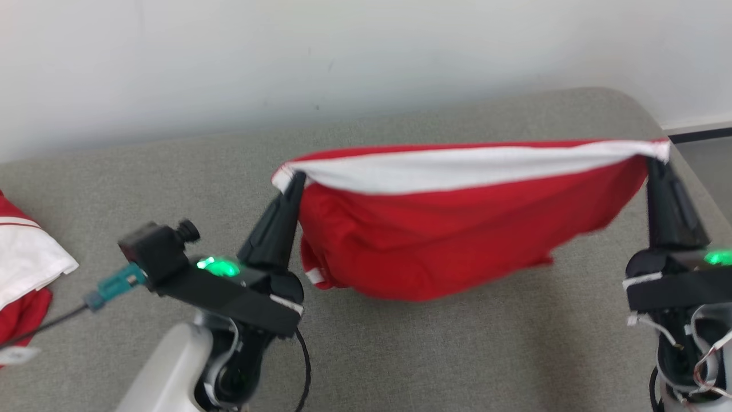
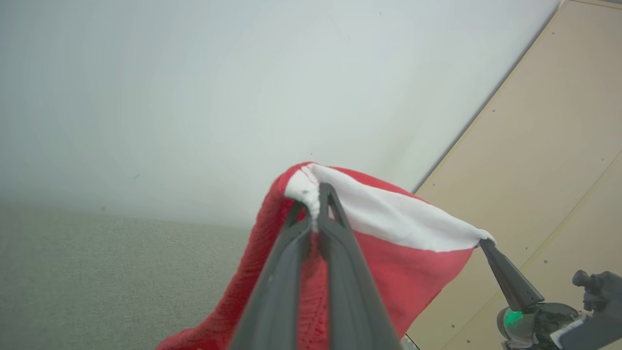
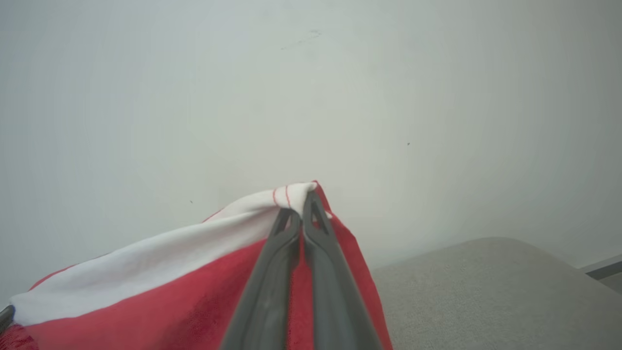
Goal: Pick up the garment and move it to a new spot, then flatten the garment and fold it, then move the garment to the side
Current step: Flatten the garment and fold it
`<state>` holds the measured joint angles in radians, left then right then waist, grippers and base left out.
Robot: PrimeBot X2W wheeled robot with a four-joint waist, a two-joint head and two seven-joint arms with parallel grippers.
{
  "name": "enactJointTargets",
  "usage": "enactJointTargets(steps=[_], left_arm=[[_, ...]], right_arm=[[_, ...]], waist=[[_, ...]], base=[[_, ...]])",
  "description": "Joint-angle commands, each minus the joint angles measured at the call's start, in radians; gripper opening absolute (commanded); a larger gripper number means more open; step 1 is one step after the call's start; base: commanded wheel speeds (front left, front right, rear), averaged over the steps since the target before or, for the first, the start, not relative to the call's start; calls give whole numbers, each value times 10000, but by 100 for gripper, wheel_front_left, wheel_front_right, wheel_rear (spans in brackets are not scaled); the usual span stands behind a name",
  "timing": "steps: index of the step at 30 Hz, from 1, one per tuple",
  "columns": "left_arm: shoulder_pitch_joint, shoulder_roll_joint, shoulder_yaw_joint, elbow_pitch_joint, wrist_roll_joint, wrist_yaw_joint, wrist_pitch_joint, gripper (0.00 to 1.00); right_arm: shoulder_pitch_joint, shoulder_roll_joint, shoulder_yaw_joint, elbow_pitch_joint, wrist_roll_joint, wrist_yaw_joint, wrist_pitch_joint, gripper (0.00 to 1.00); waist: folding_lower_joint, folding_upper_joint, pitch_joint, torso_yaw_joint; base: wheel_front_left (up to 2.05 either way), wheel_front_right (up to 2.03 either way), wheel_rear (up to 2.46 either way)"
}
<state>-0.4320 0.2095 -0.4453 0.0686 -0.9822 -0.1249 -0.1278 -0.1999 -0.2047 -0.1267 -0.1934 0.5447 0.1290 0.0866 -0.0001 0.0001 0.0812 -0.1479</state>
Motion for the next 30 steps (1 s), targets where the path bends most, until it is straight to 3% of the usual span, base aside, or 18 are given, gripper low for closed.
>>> enactJointTargets(steps=[1, 6, 11, 15, 21, 30], left_arm=[[-284, 55, 149, -190, -181, -68, 93, 0], [-895, 52, 479, -551, -990, -48, 651, 0], [-1546, 38, 956, -654, -1942, 368, 1400, 0], [-2047, 164, 1178, -731, -2038, 541, 1604, 0], [-2412, 109, 1229, -715, -2194, 703, 1769, 0], [-3145, 82, 919, 173, -1463, 765, 1637, 0]], right_arm=[[-310, 22, -50, -188, -60, 36, -195, 0], [-1273, -221, 0, -356, -543, 36, -534, 0], [-2340, -387, 218, -259, -1340, 36, -744, 0], [-3095, -372, 97, -355, -1889, 35, -1226, 0], [-3595, -424, 402, -62, -2080, 35, -1095, 0], [-4362, -759, 1388, 1624, -2054, 36, -471, 0]], waist=[[1, -1, -186, 44], [1, -1, -380, 21], [1, -1, -457, -36], [1, -1, -443, -65], [1, -1, -364, -37], [1, -1, 348, -50]], base=[[0, 0, 0], [0, 0, 0], [0, 0, 0], [0, 0, 0], [0, 0, 0], [0, 0, 0]])
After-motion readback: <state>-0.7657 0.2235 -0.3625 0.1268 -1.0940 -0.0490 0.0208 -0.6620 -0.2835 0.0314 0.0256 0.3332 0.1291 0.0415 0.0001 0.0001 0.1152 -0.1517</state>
